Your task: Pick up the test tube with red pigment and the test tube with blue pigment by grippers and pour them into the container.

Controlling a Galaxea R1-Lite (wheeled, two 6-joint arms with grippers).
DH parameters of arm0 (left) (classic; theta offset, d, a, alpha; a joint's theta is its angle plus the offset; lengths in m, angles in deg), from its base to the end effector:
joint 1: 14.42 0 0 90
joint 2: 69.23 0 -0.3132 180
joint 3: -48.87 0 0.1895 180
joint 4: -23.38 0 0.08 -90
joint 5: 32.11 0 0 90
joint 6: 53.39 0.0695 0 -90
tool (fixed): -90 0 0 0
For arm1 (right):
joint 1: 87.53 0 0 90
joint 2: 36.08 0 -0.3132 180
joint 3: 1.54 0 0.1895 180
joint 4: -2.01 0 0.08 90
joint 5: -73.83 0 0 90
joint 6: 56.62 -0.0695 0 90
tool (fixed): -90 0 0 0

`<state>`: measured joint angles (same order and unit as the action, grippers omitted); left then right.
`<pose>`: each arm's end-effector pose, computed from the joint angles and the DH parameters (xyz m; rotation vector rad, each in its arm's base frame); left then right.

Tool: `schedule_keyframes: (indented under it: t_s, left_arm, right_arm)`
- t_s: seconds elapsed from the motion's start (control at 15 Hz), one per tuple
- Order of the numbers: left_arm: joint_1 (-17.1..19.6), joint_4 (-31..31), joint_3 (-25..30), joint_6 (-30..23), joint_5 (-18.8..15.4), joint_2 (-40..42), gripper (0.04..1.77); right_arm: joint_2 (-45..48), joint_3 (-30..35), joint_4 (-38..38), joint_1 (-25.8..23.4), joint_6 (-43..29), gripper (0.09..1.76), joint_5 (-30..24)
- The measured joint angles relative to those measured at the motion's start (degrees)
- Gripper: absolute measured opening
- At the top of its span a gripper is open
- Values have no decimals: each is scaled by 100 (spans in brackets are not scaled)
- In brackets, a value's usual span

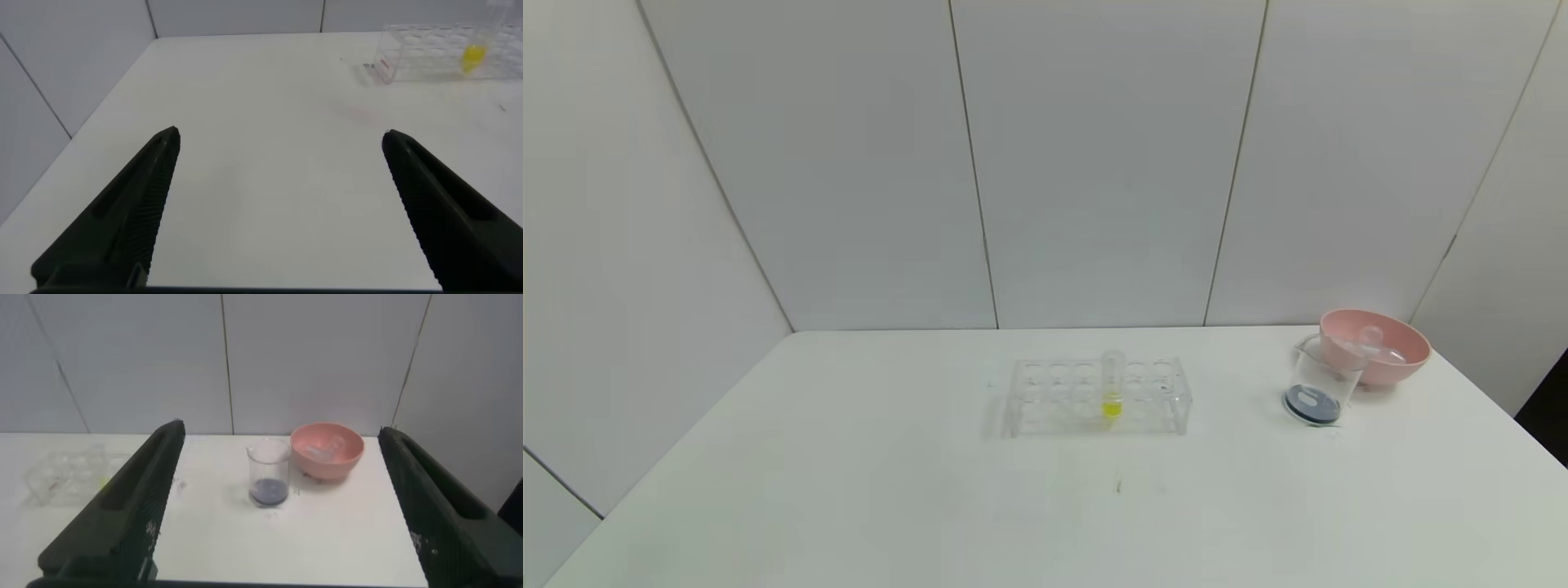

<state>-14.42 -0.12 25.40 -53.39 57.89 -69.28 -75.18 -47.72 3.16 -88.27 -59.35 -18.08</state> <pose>0.0102 0.0000 0.0754 0.0000 0.0014 0.0000 0.0929 0.0011 0.2423 0.0442 -0.1431 0.0238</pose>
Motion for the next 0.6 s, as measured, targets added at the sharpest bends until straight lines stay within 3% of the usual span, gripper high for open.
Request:
schedule_keyframes:
  t_s: [0.2, 0.6]
  left_arm:
    - [0, 2, 0, 0, 0, 0, 176]
    - [0, 2, 0, 0, 0, 0, 176]
  right_arm:
    - [1482, -27, -1349, 39, 0, 170, 28]
    - [3484, 138, -2528, 63, 191, 170, 66]
